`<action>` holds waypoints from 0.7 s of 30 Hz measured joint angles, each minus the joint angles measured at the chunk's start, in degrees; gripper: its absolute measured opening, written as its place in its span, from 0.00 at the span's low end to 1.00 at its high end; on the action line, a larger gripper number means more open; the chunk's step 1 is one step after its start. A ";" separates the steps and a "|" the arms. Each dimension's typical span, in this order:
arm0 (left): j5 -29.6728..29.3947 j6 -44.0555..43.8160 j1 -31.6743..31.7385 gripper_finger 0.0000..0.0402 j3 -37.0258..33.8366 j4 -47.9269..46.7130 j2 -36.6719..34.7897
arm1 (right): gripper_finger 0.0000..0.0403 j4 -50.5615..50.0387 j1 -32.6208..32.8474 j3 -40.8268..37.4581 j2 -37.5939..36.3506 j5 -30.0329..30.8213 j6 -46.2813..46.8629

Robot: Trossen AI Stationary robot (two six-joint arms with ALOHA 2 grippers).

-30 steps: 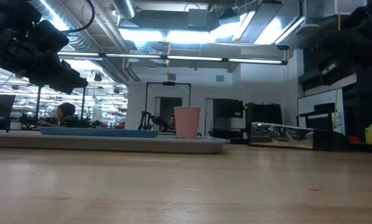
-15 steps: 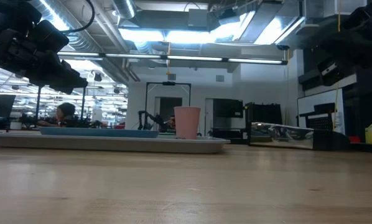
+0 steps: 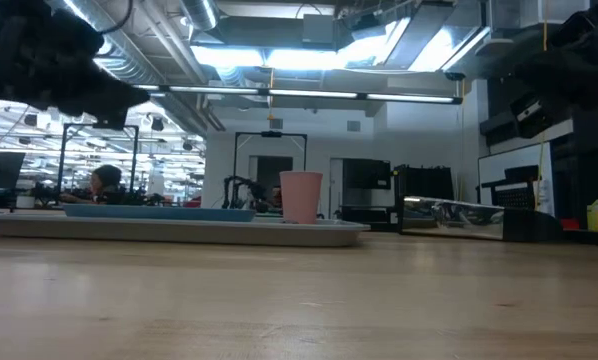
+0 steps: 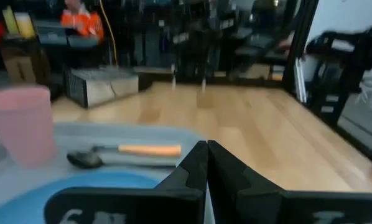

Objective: Pick and place plate/cup/fork/spoon on tray
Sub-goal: Return to Home Position

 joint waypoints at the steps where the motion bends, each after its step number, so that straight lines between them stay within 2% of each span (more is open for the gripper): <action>1: -0.04 0.00 -0.01 0.00 0.03 0.47 -0.58 | 0.15 0.00 0.00 0.00 0.00 0.00 -0.02; 10: -0.04 -0.02 0.00 0.00 -0.04 -0.09 -7.08 | 0.15 0.00 0.00 0.00 0.00 0.00 -0.06; 21: -0.24 -0.02 -0.01 0.00 -0.02 -1.99 -6.77 | 0.15 0.00 0.00 0.00 0.00 0.02 -0.02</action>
